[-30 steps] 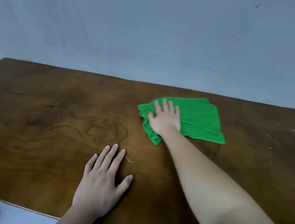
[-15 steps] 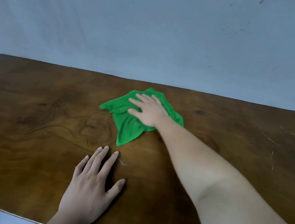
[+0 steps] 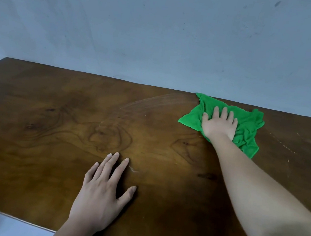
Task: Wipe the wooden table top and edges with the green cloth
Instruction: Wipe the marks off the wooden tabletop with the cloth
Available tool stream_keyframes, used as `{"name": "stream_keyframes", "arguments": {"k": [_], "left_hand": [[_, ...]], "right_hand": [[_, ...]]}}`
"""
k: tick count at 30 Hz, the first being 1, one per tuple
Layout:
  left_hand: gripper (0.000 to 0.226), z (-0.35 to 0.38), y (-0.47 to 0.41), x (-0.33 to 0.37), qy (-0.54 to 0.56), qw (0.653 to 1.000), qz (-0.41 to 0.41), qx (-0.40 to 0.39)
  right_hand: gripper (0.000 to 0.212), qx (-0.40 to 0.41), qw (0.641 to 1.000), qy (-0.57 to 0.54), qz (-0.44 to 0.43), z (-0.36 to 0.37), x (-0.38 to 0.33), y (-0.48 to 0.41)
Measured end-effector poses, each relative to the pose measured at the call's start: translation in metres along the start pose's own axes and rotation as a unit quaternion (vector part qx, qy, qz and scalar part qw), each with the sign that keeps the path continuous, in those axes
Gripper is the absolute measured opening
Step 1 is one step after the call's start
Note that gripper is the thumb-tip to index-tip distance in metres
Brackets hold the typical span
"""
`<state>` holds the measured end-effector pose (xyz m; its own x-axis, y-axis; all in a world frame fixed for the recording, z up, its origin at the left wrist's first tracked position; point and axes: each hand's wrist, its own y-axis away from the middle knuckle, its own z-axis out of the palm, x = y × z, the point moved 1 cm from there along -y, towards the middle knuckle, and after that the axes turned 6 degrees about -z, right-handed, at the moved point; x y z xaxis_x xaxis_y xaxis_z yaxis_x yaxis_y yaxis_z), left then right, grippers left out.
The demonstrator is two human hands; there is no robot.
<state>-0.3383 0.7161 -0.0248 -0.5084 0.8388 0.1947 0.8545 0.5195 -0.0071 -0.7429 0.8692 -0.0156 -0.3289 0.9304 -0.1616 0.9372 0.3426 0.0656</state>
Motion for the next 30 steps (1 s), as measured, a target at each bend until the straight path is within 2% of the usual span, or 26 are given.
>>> {"name": "stream_keyframes", "arguments": {"k": [2, 5, 9, 12, 16, 19, 22, 24, 27, 28, 30], "left_hand": [[0.090, -0.001, 0.002, 0.000, 0.001, 1.000, -0.001, 0.006], [0.089, 0.001, 0.004, -0.001, 0.029, 0.999, -0.007, 0.028], [0.084, 0.001, 0.008, -0.004, 0.083, 0.994, -0.016, 0.069], [0.079, 0.001, 0.008, -0.006, 0.114, 0.989, -0.033, 0.087], [0.076, 0.002, 0.007, -0.011, 0.140, 0.985, -0.043, 0.096], [0.077, 0.002, 0.007, -0.010, 0.141, 0.985, -0.039, 0.085], [0.079, 0.001, 0.007, -0.008, 0.134, 0.988, -0.041, 0.070], [0.079, 0.000, 0.007, -0.008, 0.136, 0.988, -0.042, 0.064], [0.080, -0.002, 0.006, -0.009, 0.153, 0.985, -0.048, 0.057], [0.080, -0.003, 0.006, -0.010, 0.165, 0.983, -0.049, 0.058], [0.079, -0.005, 0.005, -0.013, 0.195, 0.977, -0.059, 0.061]], "right_hand": [[0.080, -0.009, 0.998, 0.020, -0.057, 0.005, -0.036, 0.025], [0.079, -0.024, 0.981, 0.032, -0.188, 0.016, -0.103, 0.076], [0.073, -0.066, 0.925, 0.044, -0.371, 0.028, -0.164, 0.151], [0.069, -0.089, 0.874, 0.052, -0.475, 0.035, -0.161, 0.193], [0.060, -0.085, 0.826, -0.019, -0.557, 0.035, -0.112, 0.209], [0.052, -0.053, 0.832, -0.049, -0.551, 0.029, -0.062, 0.196], [0.052, 0.017, 0.869, -0.004, -0.494, 0.017, -0.027, 0.175], [0.064, 0.041, 0.904, 0.041, -0.424, 0.006, -0.022, 0.167], [0.072, -0.036, 0.959, -0.045, -0.279, -0.003, -0.039, 0.158], [0.071, -0.068, 0.963, -0.077, -0.247, -0.003, -0.048, 0.153], [0.072, -0.084, 0.963, -0.080, -0.242, 0.005, -0.068, 0.146]]}}
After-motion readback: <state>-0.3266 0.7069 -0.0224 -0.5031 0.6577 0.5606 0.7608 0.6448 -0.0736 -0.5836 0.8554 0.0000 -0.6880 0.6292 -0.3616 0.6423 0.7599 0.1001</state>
